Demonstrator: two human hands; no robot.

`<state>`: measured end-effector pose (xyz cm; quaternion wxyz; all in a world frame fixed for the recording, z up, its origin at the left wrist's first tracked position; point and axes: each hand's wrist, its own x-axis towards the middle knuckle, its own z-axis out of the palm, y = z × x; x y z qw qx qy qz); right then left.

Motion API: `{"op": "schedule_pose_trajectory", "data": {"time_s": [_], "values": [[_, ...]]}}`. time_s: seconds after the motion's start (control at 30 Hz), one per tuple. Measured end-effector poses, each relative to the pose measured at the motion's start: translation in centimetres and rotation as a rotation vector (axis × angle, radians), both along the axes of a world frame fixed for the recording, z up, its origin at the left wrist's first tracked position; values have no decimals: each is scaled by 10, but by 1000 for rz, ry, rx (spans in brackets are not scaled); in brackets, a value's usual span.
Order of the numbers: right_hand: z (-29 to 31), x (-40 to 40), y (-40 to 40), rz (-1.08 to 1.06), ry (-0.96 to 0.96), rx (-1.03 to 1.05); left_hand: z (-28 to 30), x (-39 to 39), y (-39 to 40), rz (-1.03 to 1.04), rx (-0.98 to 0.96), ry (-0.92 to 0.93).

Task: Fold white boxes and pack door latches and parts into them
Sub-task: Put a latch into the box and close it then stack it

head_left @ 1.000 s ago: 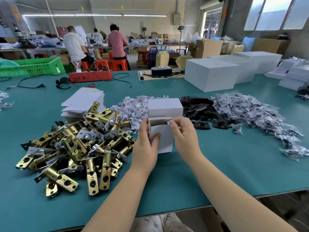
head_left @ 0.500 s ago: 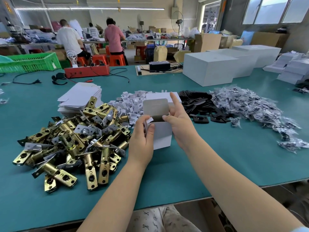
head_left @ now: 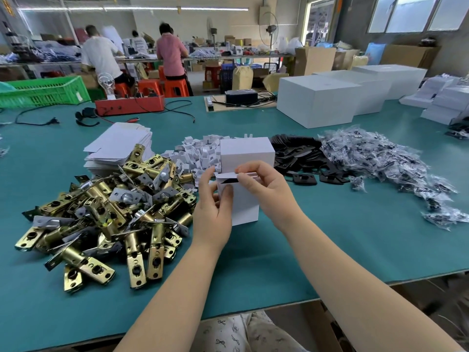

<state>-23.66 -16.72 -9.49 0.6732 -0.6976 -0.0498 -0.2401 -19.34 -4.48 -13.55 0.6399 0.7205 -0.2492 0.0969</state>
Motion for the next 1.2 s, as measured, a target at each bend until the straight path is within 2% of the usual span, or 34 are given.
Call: {"op": "schedule_pose_trajectory", "data": {"time_s": [0.23,0.43,0.63,0.77,1.2], "values": [[-3,-6,-9,-1,39,-121,3,0,3,-77,-59,7],[-3,-5,-10,-61,-15,-241,0,3,3,-36,18,-23],[6,-5,-6,-43,-14,-107,7,3,3,17,-16,-6],[10,-2,-8,-77,4,-96,15,4,1,77,-13,-83],[-1,2,-8,-33,-39,-58,16,5,6,30,24,-208]]}}
